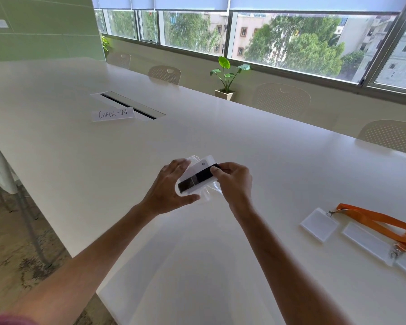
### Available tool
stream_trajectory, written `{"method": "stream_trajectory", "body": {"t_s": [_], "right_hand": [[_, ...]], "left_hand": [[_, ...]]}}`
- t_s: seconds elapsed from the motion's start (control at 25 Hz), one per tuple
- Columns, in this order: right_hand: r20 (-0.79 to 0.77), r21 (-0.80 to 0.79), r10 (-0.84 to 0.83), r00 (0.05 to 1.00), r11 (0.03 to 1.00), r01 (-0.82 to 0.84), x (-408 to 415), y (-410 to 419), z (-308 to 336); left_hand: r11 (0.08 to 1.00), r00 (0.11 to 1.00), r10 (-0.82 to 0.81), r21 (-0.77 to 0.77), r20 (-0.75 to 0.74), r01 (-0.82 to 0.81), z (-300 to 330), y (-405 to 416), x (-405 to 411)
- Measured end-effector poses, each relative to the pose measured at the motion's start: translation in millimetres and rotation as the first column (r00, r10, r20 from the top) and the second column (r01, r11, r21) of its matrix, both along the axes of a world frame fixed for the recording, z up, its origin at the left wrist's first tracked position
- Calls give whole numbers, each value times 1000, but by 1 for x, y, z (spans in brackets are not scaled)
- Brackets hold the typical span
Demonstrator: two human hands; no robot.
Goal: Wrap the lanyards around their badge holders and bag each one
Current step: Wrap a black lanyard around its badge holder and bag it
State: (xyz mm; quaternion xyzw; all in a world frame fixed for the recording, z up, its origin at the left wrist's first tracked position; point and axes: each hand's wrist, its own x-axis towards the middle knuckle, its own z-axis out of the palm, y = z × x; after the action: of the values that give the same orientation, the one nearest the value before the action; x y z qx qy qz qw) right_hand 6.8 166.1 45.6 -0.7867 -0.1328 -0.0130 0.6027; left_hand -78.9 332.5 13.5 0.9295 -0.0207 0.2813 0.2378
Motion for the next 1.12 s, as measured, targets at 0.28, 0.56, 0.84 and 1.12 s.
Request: {"method": "stream_trajectory", "body": {"t_s": [0.28, 0.56, 0.84, 1.12], "right_hand": [[-92, 148, 105, 990, 985, -90, -12, 5, -8], [-115, 243, 202, 973, 955, -169, -18, 7, -6], [-137, 257, 246, 960, 944, -206, -17, 6, -2], [-133, 200, 321, 938, 935, -292, -10, -2, 5]], "left_hand": [[995, 997, 47, 81, 68, -52, 7, -13, 0], [992, 990, 65, 97, 125, -77, 12, -19, 3], [990, 983, 88, 96, 162, -104, 13, -26, 9], [955, 994, 21, -296, 111, 13, 22, -26, 10]]}}
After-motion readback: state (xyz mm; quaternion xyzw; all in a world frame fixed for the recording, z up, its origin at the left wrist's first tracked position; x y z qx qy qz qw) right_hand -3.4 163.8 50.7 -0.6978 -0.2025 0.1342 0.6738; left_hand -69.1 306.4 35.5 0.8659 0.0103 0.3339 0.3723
